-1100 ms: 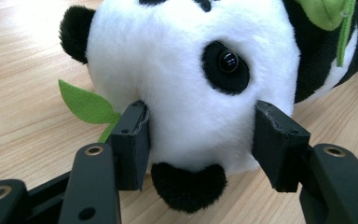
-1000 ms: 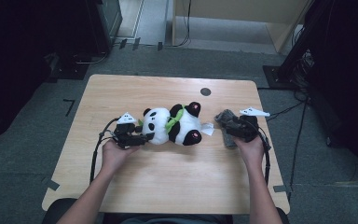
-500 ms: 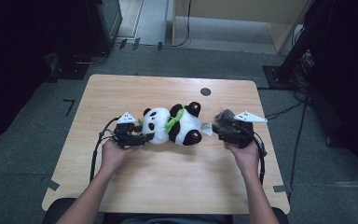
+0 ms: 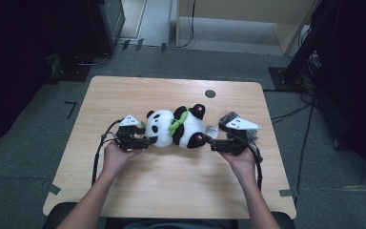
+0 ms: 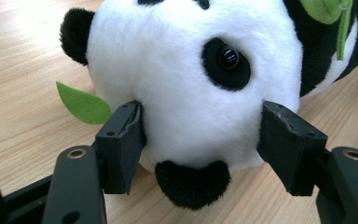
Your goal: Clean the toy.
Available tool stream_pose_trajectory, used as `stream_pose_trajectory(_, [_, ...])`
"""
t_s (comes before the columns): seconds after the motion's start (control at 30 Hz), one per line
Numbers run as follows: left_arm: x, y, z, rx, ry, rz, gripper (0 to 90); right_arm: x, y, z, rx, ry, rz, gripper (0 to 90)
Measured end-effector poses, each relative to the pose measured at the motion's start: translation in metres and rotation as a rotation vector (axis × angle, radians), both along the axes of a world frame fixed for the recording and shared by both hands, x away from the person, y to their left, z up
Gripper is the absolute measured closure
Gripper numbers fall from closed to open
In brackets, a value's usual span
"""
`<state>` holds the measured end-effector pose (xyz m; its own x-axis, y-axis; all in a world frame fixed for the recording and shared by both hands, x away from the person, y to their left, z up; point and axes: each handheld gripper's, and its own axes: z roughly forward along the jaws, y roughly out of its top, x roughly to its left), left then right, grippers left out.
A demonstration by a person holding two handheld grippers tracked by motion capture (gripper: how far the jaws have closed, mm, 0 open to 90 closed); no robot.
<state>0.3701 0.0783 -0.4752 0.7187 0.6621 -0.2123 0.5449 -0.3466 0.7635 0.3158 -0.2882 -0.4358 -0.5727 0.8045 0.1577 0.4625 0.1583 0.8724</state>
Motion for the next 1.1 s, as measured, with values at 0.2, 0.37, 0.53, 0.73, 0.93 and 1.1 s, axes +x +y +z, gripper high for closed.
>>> stream_pose_trajectory(0.2, [0.001, -0.001, 0.000, 0.007, -0.003, -0.008, 28.1, -0.001, 0.010, -0.001, 0.012, -0.004, 0.063, 13.5])
stream_pose_trajectory(0.37, [0.002, -0.002, -0.002, 0.004, -0.002, -0.011, 25.1, 0.002, 0.022, -0.010, -0.020, 0.026, 0.087, 13.6])
stream_pose_trajectory(0.53, [0.003, -0.002, -0.003, -0.011, -0.002, -0.008, 24.8, 0.005, 0.034, -0.019, -0.043, 0.035, 0.127, 13.5])
stream_pose_trajectory(0.73, [0.004, -0.002, -0.004, -0.020, -0.002, -0.008, 24.8, 0.011, 0.043, -0.028, -0.061, 0.043, 0.143, 13.4])
stream_pose_trajectory(0.93, [0.005, -0.002, -0.004, -0.031, 0.003, -0.001, 24.9, 0.018, 0.049, -0.037, -0.090, 0.043, 0.141, 11.7])
stream_pose_trajectory(1.1, [0.006, -0.002, -0.004, -0.048, 0.010, 0.004, 25.7, 0.019, 0.050, -0.040, -0.110, 0.015, 0.129, 14.2])
